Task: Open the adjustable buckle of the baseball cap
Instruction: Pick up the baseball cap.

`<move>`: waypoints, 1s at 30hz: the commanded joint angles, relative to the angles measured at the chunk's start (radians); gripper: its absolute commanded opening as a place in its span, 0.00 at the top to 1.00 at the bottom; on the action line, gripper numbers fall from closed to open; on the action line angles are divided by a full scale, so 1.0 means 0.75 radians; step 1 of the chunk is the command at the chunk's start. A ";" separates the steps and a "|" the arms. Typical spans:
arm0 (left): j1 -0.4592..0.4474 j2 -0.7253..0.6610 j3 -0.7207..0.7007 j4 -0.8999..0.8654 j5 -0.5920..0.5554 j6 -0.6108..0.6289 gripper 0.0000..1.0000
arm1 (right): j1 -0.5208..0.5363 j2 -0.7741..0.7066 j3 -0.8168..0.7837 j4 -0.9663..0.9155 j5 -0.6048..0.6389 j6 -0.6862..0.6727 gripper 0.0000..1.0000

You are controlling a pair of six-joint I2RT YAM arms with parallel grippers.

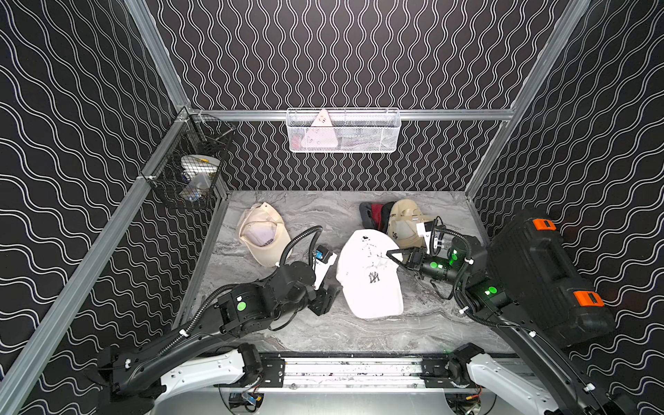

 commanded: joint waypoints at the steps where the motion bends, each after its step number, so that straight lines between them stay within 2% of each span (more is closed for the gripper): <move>1: -0.022 0.046 0.049 0.141 0.049 -0.007 0.35 | 0.002 -0.002 -0.001 0.029 0.030 -0.004 1.00; 13: -0.157 0.303 0.167 0.318 -0.072 0.003 0.31 | 0.025 0.043 -0.007 0.133 0.037 0.047 1.00; 24: -0.166 0.399 0.209 0.383 -0.180 -0.043 0.31 | 0.096 0.052 -0.015 0.160 0.065 0.065 1.00; 30: -0.166 0.427 0.226 0.384 -0.252 -0.069 0.35 | 0.118 0.039 -0.011 0.158 0.074 0.067 1.00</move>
